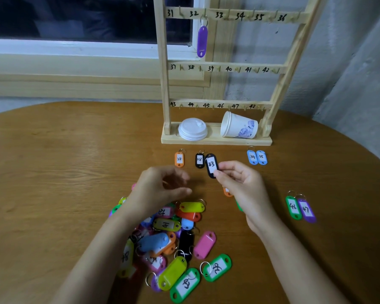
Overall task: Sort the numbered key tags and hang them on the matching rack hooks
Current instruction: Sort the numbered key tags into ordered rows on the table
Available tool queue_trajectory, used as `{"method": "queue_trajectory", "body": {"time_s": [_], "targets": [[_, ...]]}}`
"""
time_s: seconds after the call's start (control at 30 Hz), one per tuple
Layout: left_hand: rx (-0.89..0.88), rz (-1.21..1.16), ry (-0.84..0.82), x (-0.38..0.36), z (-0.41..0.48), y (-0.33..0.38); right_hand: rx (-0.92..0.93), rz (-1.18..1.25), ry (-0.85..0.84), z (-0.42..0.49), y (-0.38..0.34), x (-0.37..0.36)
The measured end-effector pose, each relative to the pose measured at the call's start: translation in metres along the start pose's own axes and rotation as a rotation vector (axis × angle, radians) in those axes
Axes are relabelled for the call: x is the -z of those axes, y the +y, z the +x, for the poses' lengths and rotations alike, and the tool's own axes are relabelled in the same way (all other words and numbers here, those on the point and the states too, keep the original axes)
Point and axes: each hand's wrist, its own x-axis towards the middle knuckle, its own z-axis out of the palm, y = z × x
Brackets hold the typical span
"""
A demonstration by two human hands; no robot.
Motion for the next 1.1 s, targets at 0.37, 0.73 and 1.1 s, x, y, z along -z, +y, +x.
{"method": "queue_trajectory", "body": {"time_s": [0.37, 0.73, 1.1], "targets": [[-0.013, 0.166, -0.232, -0.001, -0.001, 0.0, -0.001, -0.013, 0.074, 0.0, -0.002, 0.004], [-0.112, 0.007, 0.016, 0.003, -0.001, 0.0, 0.048, 0.029, 0.075, 0.001, -0.002, 0.007], [0.055, -0.24, 0.322, 0.004, 0.0, 0.001, 0.095, -0.146, 0.282, 0.034, -0.006, 0.042]]}}
